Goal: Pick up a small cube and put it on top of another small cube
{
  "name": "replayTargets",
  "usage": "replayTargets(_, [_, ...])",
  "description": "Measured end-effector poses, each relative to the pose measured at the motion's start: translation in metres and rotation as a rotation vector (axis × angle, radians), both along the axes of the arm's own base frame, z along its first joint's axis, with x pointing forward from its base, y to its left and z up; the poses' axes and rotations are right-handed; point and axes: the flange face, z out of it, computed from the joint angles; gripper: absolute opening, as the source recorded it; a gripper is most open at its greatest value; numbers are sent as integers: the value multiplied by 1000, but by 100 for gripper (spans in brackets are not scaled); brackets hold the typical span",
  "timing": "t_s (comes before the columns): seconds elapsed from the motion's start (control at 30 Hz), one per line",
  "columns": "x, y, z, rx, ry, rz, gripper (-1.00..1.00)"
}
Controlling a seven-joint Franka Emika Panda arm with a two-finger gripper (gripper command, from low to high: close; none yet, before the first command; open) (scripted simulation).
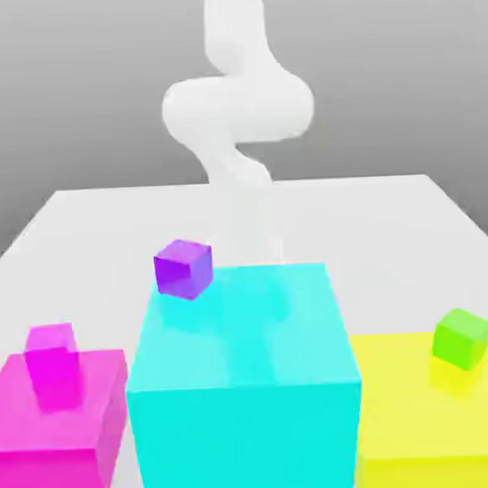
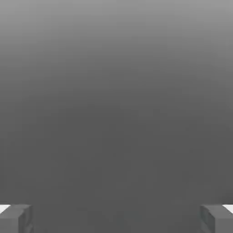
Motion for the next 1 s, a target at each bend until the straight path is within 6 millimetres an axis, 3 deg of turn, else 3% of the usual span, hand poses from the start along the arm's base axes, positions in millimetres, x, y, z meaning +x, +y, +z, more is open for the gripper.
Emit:
replayTargets(0.17, [46, -82, -91, -43, 171, -90, 0])
replayTargets(0.3, [55, -154, -173, -57, 313, -156, 0])
replayTargets(0.47, [31, -237, -278, -44, 494, -223, 0])
replayTargets(0.57, [-1, -276, -342, -17, 599, -253, 0])
replayTargets(0.63, [-33, -298, -384, 24, 659, -282, 0])
replayTargets(0.73, [-80, -310, -438, 92, 719, -309, 0])
replayTargets(0.87, [-114, -292, -479, 146, 729, -298, 0])
replayTargets(1.0, [-121, -291, -516, 153, 724, -304, 0])
